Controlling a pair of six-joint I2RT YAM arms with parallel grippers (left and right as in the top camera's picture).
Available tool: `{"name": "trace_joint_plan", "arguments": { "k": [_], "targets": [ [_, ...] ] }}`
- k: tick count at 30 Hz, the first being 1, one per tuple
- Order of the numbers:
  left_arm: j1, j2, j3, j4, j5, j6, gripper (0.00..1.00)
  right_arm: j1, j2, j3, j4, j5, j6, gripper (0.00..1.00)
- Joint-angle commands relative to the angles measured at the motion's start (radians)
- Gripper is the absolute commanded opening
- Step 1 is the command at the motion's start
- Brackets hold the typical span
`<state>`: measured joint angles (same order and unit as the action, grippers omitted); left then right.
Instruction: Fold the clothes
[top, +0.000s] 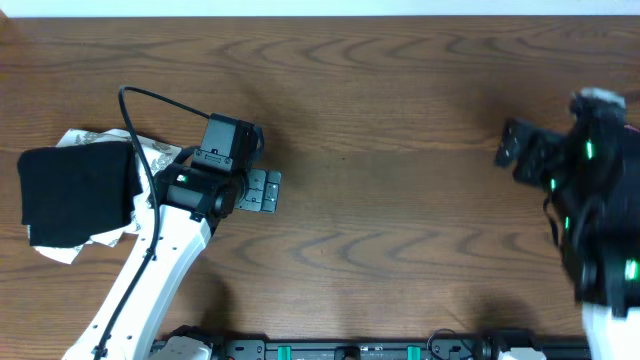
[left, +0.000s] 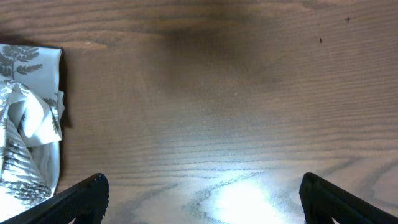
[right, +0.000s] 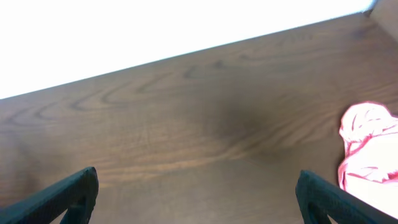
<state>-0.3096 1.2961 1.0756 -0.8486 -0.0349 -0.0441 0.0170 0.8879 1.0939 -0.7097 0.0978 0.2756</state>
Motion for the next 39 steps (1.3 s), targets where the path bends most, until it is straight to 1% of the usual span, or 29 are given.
{"name": "trace_joint_plan", "arguments": {
  "k": [1,7,11,17,20,23,28,39],
  "targets": [
    [-0.003,0.004,0.009,-0.003,-0.018,0.018,0.98,0.001,-0.145,-0.175,0.05,0.039,-0.023,0.99],
    [-0.003,0.004,0.009,-0.003,-0.018,0.018,0.98,0.001,-0.457,-0.507,0.094,0.064,-0.023,0.99],
    [-0.003,0.004,0.009,-0.003,-0.018,0.018,0.98,0.002,-0.599,-0.65,0.094,0.063,-0.022,0.99],
    [-0.003,0.004,0.009,-0.003,-0.018,0.018,0.98,0.015,-0.779,-0.792,0.093,0.043,-0.018,0.99],
    [-0.003,0.004,0.009,-0.003,-0.018,0.018,0.98,0.026,-0.837,-0.839,0.093,0.044,-0.019,0.99],
    [-0.003,0.004,0.009,-0.003,-0.018,0.018,0.98,0.032,-0.885,-0.884,0.093,0.044,-0.018,0.99],
    [-0.003,0.004,0.009,-0.003,-0.018,0.018,0.98,0.038,-0.882,-0.941,0.119,0.031,0.001,0.99],
    [-0.003,0.004,0.009,-0.003,-0.018,0.018,0.98,0.039,-0.88,-0.94,0.118,0.014,0.0,0.99]
  ]
}}
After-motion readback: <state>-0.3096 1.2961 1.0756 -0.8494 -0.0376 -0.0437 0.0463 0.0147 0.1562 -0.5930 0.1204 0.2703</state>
